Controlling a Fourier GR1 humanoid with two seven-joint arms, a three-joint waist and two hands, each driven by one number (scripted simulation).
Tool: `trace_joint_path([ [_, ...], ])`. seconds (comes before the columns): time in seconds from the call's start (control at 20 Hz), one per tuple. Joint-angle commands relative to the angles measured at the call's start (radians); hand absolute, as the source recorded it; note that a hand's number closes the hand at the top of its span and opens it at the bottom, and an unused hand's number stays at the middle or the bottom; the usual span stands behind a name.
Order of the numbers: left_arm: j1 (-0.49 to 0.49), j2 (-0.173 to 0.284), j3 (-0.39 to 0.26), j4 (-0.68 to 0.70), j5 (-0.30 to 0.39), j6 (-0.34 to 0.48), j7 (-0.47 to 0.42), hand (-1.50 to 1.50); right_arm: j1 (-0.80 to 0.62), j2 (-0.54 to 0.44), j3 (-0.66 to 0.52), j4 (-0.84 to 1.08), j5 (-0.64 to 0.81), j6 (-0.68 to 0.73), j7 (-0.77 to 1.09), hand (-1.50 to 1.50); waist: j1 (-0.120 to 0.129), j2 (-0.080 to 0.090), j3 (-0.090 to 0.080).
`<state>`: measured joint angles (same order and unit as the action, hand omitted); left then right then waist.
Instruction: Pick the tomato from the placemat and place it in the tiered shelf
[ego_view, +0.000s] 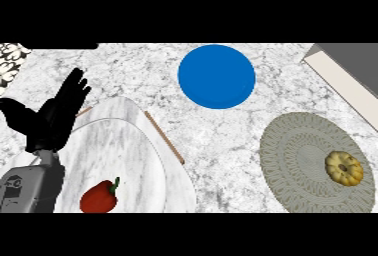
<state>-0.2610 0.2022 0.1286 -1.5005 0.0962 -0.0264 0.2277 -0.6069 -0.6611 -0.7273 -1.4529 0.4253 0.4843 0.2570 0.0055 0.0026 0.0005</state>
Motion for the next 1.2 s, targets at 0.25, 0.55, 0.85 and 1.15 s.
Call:
trace_joint_path([
  [0.25, -0.043, 0.028, 0.024, 0.006, 0.021, -0.023, 0.051, 0.0, 0.046, -0.106, 0.012, 0.358, 0.022, -0.129, -0.308, 1.5, 0.002, 0.002, 0.0],
  [0.55, -0.024, -0.028, -0.022, -0.012, -0.032, 0.027, 0.032, 0.0, -0.073, -0.235, 0.056, 0.564, 0.01, -0.153, -0.36, 1.5, 0.006, 0.001, 0.0],
  [0.85, -0.008, -0.003, 0.006, -0.007, -0.004, -0.011, 0.012, 0.0, -0.056, -0.246, 0.018, 0.724, 0.057, -0.328, -0.368, -1.5, 0.015, 0.004, 0.001],
  [1.15, -0.054, -0.025, -0.018, 0.021, -0.032, 0.012, 0.006, 0.0, -0.179, -0.264, 0.006, 0.91, 0.039, -0.47, -0.528, -1.5, 0.027, 0.01, 0.002],
])
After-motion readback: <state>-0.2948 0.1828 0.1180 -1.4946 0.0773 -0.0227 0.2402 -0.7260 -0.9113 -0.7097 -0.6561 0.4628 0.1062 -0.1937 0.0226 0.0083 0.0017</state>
